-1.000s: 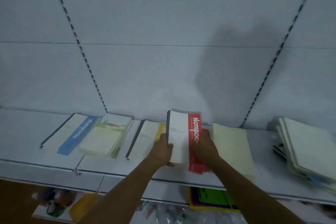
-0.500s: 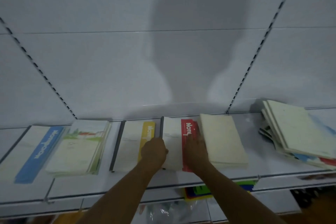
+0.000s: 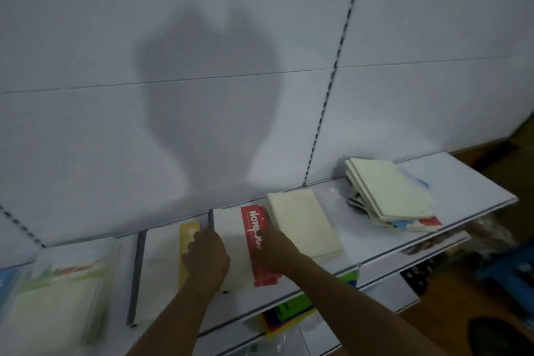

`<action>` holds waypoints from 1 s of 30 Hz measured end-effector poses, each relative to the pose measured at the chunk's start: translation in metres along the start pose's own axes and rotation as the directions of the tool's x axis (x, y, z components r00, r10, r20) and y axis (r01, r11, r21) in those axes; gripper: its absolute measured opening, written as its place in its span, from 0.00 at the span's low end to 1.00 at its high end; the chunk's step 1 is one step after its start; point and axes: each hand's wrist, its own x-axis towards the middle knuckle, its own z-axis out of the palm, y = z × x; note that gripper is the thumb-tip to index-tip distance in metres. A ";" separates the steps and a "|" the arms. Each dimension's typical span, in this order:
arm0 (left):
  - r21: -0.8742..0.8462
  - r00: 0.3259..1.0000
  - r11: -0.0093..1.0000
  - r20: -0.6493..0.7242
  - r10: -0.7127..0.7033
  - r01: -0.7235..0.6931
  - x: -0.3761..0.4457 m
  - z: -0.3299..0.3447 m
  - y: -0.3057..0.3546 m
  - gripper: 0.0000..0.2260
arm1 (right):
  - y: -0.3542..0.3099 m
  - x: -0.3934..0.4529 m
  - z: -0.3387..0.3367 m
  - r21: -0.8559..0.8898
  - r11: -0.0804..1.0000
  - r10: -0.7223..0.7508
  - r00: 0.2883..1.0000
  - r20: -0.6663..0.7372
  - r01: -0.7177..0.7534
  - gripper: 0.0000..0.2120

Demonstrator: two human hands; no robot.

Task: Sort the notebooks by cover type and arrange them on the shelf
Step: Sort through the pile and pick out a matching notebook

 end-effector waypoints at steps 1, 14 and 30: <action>-0.027 0.998 0.999 -0.045 0.040 -0.041 0.000 -0.006 0.012 0.29 | 0.004 -0.006 -0.016 0.059 0.998 -0.004 0.999 -0.049 0.007 0.16; -0.189 0.817 0.800 -0.024 0.576 -0.570 -0.085 0.014 0.280 0.08 | 0.224 -0.113 -0.192 0.277 0.936 0.341 0.759 -0.555 -0.218 0.09; -0.221 0.781 0.754 -0.066 0.621 -0.619 -0.136 0.072 0.504 0.07 | 0.435 -0.166 -0.321 0.405 0.848 0.524 0.649 -0.552 -0.341 0.11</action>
